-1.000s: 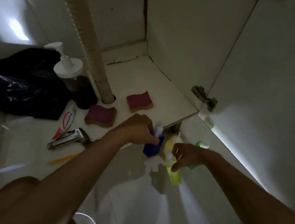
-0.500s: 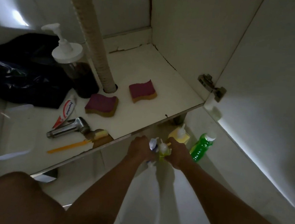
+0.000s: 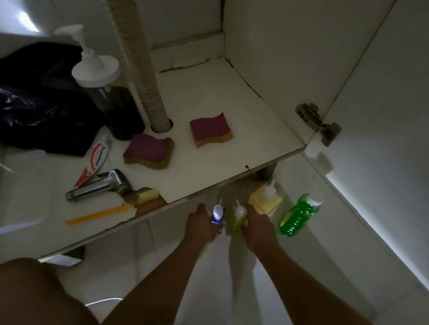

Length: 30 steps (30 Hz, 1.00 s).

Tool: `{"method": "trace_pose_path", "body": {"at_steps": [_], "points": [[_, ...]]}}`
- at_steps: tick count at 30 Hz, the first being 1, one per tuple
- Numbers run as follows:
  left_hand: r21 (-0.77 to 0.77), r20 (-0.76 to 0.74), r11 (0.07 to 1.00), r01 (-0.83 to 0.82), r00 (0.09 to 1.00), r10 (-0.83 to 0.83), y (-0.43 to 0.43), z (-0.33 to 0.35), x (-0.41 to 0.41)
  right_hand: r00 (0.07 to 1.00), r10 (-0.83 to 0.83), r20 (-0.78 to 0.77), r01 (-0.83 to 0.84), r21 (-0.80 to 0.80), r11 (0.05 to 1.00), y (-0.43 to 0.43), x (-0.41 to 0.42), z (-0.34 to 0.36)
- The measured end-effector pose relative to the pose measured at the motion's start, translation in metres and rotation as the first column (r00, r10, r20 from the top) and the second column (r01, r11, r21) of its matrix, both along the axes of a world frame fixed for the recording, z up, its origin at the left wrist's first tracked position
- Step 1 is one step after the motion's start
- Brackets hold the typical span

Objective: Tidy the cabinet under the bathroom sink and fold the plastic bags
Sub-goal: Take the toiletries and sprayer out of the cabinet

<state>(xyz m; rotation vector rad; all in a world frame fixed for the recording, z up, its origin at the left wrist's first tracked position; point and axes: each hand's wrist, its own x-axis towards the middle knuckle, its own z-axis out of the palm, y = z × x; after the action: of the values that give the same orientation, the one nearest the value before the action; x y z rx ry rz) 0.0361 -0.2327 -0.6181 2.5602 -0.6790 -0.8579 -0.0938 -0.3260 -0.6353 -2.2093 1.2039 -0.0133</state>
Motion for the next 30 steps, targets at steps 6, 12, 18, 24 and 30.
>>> {"method": "trace_pose_path", "body": {"at_steps": [6,12,18,24,30], "points": [[0.294,-0.118,0.907,0.301,0.953,-0.278,0.0,0.04,0.01,0.988,0.14,0.06,-0.122,-0.241,0.963,0.0,-0.02,0.029],[0.153,-0.42,0.885,0.44,0.839,-0.345,-0.021,0.145,0.047,0.914,0.35,0.207,-0.231,-0.445,0.865,-0.053,0.019,0.114],[0.009,0.214,0.917,0.398,0.895,-0.391,-0.02,0.198,0.13,0.891,0.455,0.004,-0.432,-0.303,0.849,-0.084,0.11,0.167],[0.435,0.291,0.798,0.418,0.774,-0.563,0.011,0.166,0.173,0.819,0.476,-0.321,-0.551,-0.207,0.808,-0.076,0.153,0.164],[0.333,0.481,0.846,0.418,0.696,-0.533,0.02,0.155,0.174,0.848,0.313,-0.427,-0.471,-0.339,0.814,-0.077,0.158,0.155]]}}
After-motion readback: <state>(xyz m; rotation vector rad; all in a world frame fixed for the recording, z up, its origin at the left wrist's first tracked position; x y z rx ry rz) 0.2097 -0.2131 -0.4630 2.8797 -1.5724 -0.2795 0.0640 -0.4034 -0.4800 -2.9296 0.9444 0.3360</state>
